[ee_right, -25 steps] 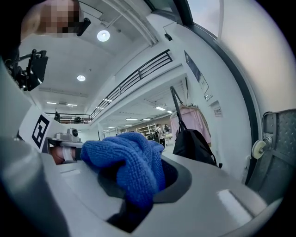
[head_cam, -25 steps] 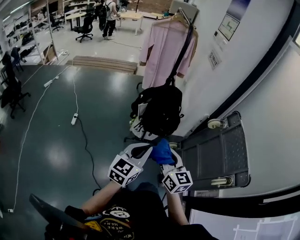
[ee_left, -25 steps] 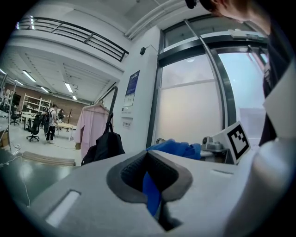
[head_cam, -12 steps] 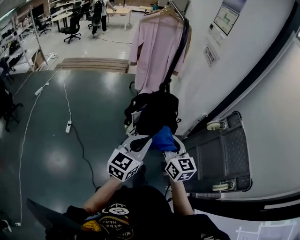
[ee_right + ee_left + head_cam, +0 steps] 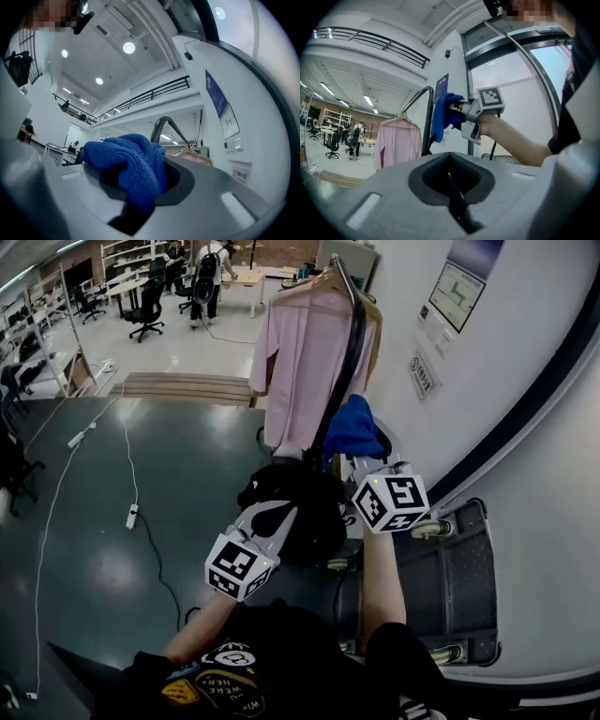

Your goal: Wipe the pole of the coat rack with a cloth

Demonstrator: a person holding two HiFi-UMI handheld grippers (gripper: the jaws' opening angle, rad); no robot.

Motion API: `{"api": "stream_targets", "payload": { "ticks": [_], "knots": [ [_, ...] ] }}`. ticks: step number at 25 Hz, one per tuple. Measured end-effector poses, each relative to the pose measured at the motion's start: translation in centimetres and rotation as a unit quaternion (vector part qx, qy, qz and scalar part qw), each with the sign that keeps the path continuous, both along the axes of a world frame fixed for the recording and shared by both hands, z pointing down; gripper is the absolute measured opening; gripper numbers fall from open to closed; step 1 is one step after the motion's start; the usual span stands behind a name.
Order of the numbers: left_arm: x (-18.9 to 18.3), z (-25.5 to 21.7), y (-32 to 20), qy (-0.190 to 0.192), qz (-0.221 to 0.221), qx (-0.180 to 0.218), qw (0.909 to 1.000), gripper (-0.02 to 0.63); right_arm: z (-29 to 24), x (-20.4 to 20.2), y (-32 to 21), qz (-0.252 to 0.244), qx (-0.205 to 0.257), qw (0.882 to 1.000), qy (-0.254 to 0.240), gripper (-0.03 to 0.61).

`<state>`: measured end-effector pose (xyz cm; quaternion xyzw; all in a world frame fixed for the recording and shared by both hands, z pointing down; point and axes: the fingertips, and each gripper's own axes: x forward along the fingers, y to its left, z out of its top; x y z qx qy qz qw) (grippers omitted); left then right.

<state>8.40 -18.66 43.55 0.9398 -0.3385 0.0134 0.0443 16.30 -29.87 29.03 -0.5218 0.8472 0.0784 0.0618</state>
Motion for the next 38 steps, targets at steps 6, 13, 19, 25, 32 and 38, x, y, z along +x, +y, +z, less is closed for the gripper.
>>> {"api": "stream_targets", "payload": {
  "ticks": [6,13,19,25,32,38],
  "knots": [
    [0.5,1.4,-3.7,0.011,-0.005,-0.023,0.9997,-0.006,-6.6,-1.9,-4.7,0.009,0.055,0.998,0.039,0.074],
    [1.0,0.2,-7.3,0.017,0.033,-0.025,0.999,-0.006,-14.7,-1.8,-10.4,0.043,0.074,0.994,0.068,0.075],
    [0.7,0.2,-8.8,0.01,0.056,-0.034,0.9978,-0.006,-14.6,-1.5,-9.9,0.045,0.09,0.993,0.055,0.074],
    [0.3,1.9,-9.4,0.002,0.072,-0.055,0.9959,-0.006,-7.2,-1.9,-4.6,0.049,0.078,0.995,0.043,0.075],
    [-0.1,2.2,-9.6,-0.001,0.079,-0.059,0.9951,-0.006,3.3,-1.8,-4.4,0.059,-0.012,0.997,0.052,0.077],
    [-0.7,2.5,-9.0,0.002,0.076,-0.062,0.9951,-0.006,4.4,-2.1,-4.0,0.067,-0.012,0.996,0.062,0.079]
  ]
}}
